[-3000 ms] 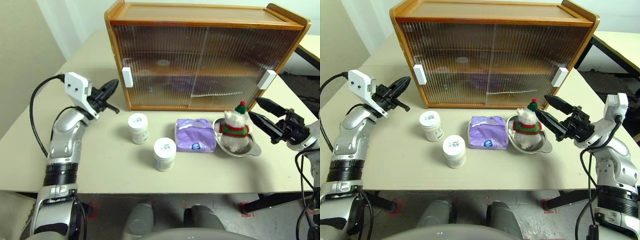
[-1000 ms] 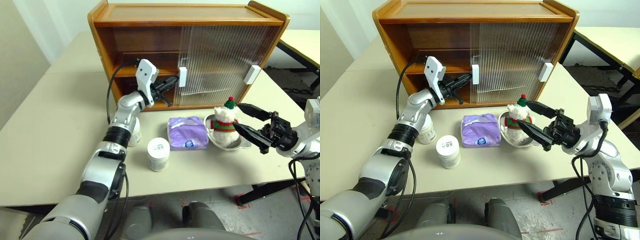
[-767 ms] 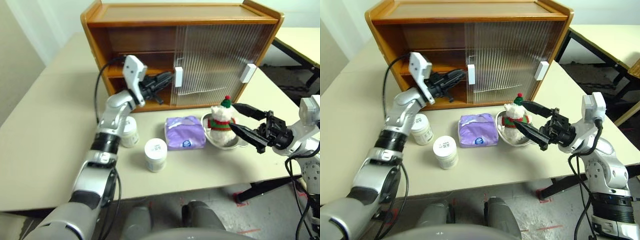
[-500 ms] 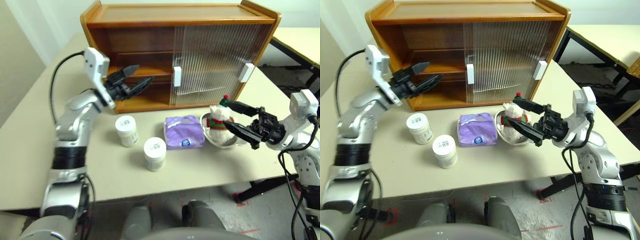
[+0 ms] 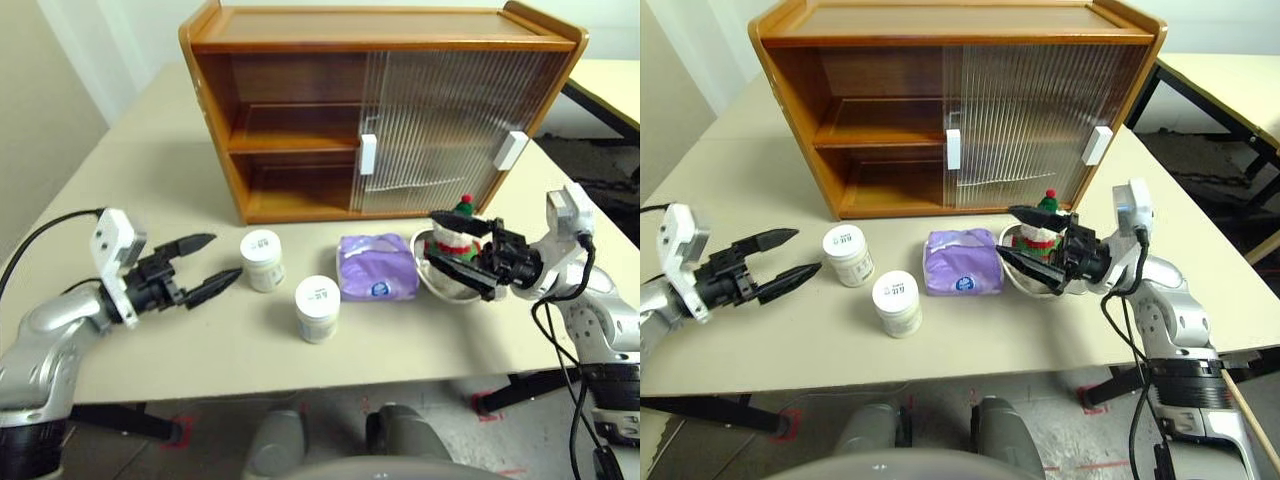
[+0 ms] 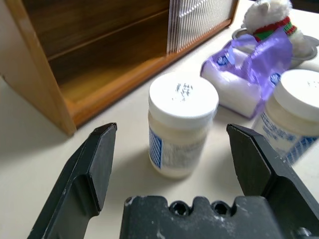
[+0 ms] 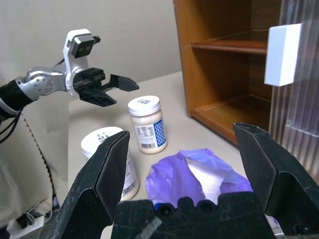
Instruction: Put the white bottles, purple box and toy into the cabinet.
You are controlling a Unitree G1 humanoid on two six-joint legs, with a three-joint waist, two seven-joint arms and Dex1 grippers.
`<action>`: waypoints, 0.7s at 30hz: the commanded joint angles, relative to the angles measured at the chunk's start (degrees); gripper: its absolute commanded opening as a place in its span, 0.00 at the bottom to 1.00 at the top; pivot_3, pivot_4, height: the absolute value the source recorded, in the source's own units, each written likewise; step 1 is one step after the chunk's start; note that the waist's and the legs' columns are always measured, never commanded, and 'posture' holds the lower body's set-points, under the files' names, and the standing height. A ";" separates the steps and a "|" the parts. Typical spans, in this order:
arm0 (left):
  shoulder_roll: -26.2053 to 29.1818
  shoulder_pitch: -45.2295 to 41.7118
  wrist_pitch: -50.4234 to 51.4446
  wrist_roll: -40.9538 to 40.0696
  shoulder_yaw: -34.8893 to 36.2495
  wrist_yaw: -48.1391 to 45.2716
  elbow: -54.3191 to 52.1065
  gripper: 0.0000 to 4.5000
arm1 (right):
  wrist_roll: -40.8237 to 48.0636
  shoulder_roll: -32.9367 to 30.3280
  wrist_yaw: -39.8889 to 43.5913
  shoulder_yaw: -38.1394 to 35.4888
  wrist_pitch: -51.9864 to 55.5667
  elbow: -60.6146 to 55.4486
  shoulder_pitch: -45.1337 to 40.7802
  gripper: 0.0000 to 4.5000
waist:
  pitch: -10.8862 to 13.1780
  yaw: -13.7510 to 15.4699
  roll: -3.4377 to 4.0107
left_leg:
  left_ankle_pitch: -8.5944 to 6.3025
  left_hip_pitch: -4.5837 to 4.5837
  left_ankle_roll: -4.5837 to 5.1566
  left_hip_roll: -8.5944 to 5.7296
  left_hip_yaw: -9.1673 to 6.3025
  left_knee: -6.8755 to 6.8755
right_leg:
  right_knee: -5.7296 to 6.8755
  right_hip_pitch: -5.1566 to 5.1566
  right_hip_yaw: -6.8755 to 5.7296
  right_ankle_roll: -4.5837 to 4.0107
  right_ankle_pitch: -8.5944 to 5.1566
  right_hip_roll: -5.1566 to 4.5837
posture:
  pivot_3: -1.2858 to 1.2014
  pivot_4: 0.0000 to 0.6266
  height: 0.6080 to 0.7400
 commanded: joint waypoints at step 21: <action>-6.90 -3.63 -11.90 10.34 -12.26 3.60 12.50 1.00 | -1.94 -0.04 -1.34 0.01 -0.41 1.39 -1.68 1.00 | 0.05 0.87 0.07 | -0.02 -0.03 -0.04 0.02 0.03 -0.01 | 0.05 -0.08 0.03 0.00 0.00 0.13 | 0.58 0.00 1.00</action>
